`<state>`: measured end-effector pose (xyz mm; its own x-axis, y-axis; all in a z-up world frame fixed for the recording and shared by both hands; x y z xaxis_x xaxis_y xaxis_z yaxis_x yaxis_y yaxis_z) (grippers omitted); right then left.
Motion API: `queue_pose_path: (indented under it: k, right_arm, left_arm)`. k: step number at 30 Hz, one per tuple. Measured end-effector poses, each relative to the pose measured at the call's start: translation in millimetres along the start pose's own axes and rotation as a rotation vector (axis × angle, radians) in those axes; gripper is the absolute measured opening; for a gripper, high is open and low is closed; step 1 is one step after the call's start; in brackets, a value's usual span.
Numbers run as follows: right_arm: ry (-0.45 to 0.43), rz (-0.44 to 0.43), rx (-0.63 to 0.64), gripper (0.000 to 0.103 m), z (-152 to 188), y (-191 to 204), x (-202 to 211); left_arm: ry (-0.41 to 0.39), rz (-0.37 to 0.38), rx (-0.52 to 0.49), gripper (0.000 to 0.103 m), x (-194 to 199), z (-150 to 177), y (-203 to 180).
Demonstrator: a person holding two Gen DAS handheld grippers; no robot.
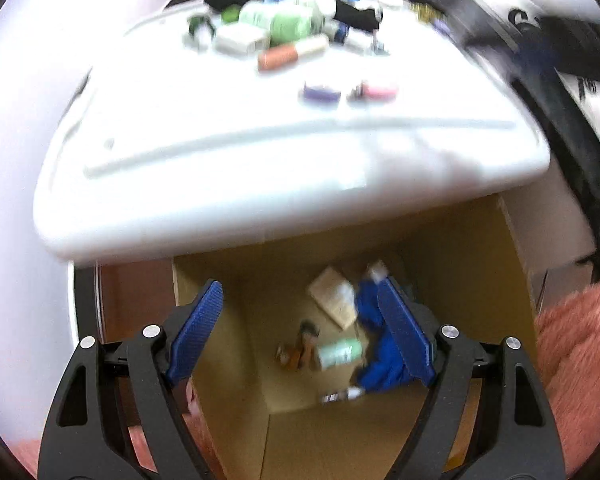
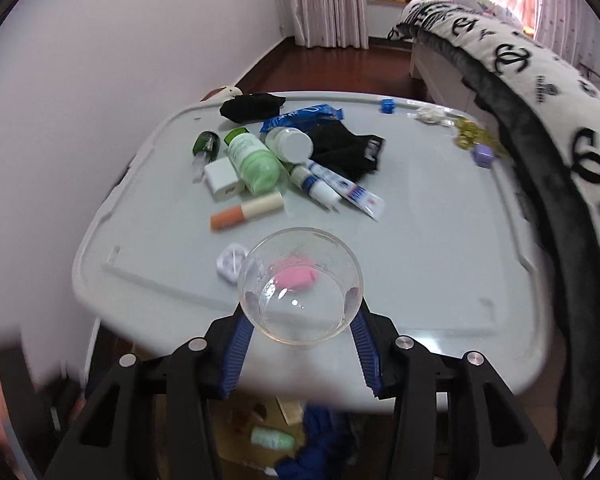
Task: Collect trash
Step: 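Grasp the clear glass cup with the right tool while the left tool grasps the white square cap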
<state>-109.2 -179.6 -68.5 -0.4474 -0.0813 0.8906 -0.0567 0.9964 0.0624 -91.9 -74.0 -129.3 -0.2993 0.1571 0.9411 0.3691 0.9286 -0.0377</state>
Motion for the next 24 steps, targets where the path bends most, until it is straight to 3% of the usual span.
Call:
queue_pose_path:
  k: [3,6,13,14,18,21,24]
  right_arm:
    - [-0.015,-0.037,-0.045,0.047,31,-15,23]
    - [-0.033,-0.063,-0.082,0.047,52,-25,32]
    - [-0.040,-0.123,-0.125,0.047,60,-34,30]
    - [-0.041,-0.130,-0.126,0.047,59,-34,29]
    - [-0.039,-0.155,-0.130,0.047,59,-33,27]
    - [-0.041,-0.157,-0.126,0.047,60,-33,27]
    - [-0.043,-0.154,-0.123,0.047,61,-33,28]
  left_arm:
    - [-0.056,-0.053,-0.034,0.078,-4,-43,-8]
    - [-0.055,-0.089,-0.068,0.078,-26,-79,-16]
    - [-0.042,-0.104,-0.118,0.076,-56,-125,-22]
    - [-0.035,-0.109,-0.116,0.073,-59,-129,-24]
    - [-0.025,-0.057,-0.082,0.032,-65,-134,-24]
    - [-0.032,-0.070,-0.095,0.032,-61,-130,-22]
    - [-0.043,-0.034,-0.065,0.032,-45,-120,-17]
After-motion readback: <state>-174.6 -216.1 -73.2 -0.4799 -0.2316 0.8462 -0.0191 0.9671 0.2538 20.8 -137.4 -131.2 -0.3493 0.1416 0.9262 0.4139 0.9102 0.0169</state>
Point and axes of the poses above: each gripper's, at about its wrist camera, not at the fingertips, and x roughly against the way its jaws point, y to its left, z to its underside, the point moved 4 cm from there along -x, roughly the way its jaws point, and after that the axes turned 3 degrees about y, right-handed, at the moved point
